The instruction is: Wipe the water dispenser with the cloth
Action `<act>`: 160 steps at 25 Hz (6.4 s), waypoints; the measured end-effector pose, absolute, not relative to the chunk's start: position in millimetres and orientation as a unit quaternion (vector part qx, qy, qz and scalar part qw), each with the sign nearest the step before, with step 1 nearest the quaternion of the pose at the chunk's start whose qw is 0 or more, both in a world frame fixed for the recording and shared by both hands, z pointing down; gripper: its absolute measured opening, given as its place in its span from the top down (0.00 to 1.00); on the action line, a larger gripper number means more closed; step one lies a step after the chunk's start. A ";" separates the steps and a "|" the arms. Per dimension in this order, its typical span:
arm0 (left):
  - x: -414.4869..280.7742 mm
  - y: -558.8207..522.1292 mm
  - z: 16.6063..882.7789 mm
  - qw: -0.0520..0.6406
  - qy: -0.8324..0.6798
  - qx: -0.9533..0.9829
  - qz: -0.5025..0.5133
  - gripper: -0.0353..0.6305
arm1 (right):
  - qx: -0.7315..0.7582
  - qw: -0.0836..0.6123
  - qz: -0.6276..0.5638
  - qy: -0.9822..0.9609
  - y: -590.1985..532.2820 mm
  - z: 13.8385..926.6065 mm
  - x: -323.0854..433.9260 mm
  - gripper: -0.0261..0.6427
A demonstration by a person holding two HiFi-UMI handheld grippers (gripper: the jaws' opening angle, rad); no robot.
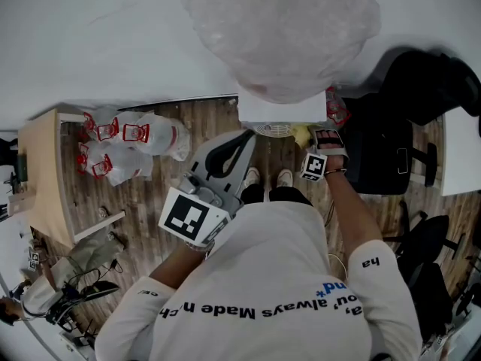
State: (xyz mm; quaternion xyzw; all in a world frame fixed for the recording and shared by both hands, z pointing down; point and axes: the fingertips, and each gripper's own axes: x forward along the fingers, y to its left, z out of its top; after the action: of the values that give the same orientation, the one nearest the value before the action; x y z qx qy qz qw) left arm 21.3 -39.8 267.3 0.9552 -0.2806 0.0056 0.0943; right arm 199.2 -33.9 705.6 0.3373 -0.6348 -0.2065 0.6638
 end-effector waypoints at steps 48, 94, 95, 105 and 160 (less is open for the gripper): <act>5.2 -50.1 363.8 0.119 -0.316 0.940 0.052 0.92 | 0.571 0.456 0.222 -0.646 -29.7 798.1 262.1 0.87; -30.7 -54.4 515.2 0.134 -0.350 0.923 0.080 0.92 | 0.591 0.409 0.310 -0.622 -35.8 977.1 269.2 0.86; -31.1 -53.9 516.3 0.135 -0.351 0.923 0.080 0.92 | 0.591 0.409 0.309 -0.623 -36.1 978.9 269.6 0.86; -32.3 -51.2 519.1 0.139 -0.354 0.922 0.076 0.92 | 0.601 0.406 0.281 -0.629 -26.8 965.8 269.8 0.87; -82.8 -78.6 536.3 0.157 -0.388 0.905 0.071 0.92 | 0.597 0.234 0.136 -0.755 -97.9 724.7 -9.8 0.87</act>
State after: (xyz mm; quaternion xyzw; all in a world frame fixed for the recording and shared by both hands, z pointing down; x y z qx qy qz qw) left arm -82.8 -78.6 536.3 0.9052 -0.3881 0.0714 0.1575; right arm -9.8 -97.9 724.7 0.5974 -0.7550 0.1356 0.2340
